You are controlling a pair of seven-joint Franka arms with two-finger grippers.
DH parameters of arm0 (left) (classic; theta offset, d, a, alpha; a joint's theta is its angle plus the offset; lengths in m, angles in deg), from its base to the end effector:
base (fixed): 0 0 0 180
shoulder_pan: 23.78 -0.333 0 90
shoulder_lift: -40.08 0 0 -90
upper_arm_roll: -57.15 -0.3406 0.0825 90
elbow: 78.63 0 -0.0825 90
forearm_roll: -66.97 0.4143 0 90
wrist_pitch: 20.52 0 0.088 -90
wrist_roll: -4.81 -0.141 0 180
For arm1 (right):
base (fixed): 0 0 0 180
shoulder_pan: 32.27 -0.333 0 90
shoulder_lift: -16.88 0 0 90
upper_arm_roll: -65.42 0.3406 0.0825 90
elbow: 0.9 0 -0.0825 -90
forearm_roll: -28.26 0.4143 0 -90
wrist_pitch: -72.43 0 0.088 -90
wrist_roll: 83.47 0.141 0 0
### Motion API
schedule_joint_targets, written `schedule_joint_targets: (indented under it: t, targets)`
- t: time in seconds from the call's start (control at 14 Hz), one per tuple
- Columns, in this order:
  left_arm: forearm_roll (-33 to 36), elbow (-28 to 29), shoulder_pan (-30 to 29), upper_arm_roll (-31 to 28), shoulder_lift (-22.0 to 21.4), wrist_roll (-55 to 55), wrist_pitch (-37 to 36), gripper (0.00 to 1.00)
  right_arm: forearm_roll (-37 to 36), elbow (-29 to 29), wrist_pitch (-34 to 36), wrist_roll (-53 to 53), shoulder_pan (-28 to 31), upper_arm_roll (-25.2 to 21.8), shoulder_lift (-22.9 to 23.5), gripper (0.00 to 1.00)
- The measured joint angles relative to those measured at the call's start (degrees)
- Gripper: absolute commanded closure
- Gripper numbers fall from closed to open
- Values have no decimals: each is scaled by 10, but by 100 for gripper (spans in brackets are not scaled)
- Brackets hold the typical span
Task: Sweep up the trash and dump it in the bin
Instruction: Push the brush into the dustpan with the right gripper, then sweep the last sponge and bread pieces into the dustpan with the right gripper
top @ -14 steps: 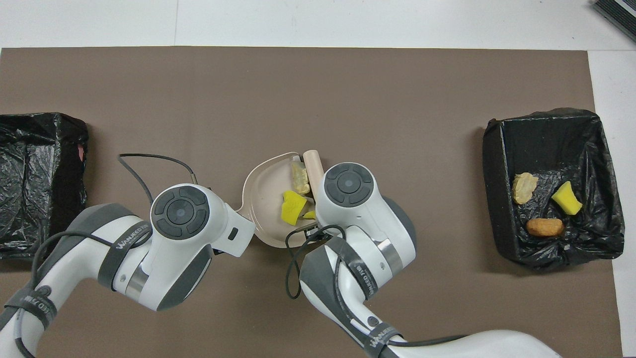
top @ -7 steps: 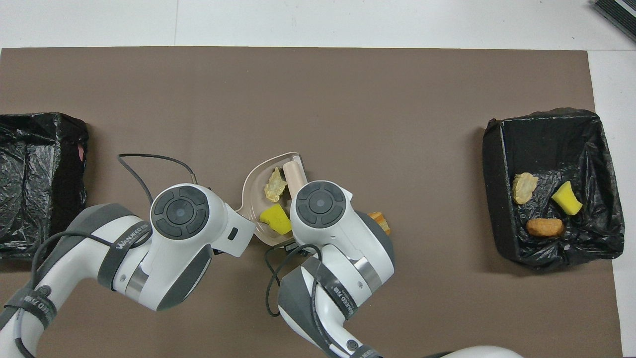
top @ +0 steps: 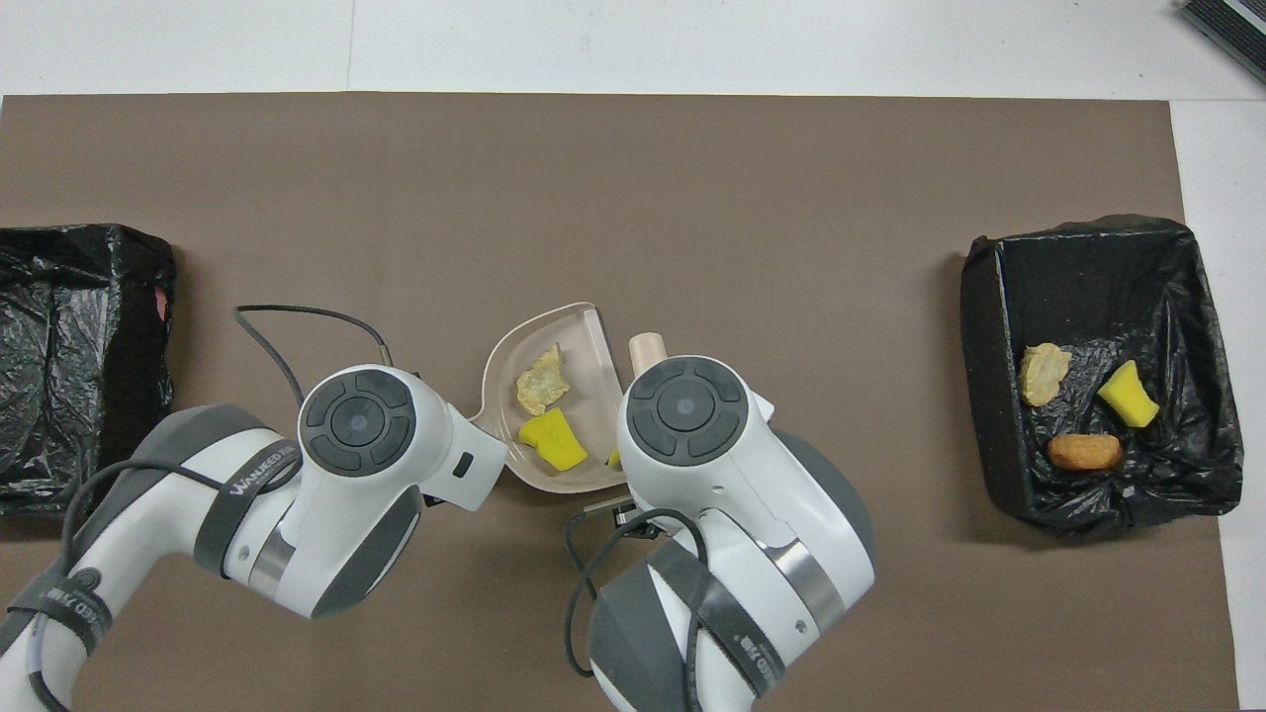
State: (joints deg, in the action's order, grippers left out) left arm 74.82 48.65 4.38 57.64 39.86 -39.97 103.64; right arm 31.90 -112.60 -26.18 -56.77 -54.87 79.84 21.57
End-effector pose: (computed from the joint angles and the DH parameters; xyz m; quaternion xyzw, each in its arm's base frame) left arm 0.4806 -0.2521 0.3453 -0.7757 0.6282 0.0328 0.0516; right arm 0.4422 0.3413 0.3961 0.9841 0.0805 -0.1515 0.0466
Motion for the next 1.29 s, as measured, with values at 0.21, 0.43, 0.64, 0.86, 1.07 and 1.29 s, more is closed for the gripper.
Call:
schedule_joint_targets:
  t: [0.21, 0.43, 0.64, 0.86, 1.07, 1.29]
  targets:
    - [0, 8, 0, 0, -4, -20, 0, 100, -19, -80, -7, 4, 32, -2, -38, 100]
    - [0, 15, 0, 0, -10, -23, -1, 100, -75, -132, -16, 38, 57, -4, -67, 100]
    - [0, 17, 0, 0, -11, -23, -1, 100, -93, -176, -52, 45, 75, -5, -87, 100]
    - [0, 18, 0, 0, -12, -24, -1, 100, -80, -225, -111, 47, 78, -2, -93, 100]
    - [0, 23, 0, 0, -14, -25, -1, 100, -15, -233, -184, 48, 64, 3, -72, 100]
    - [0, 24, 0, 0, -15, -25, -1, 100, 34, -196, -227, 55, 25, 3, -24, 100]
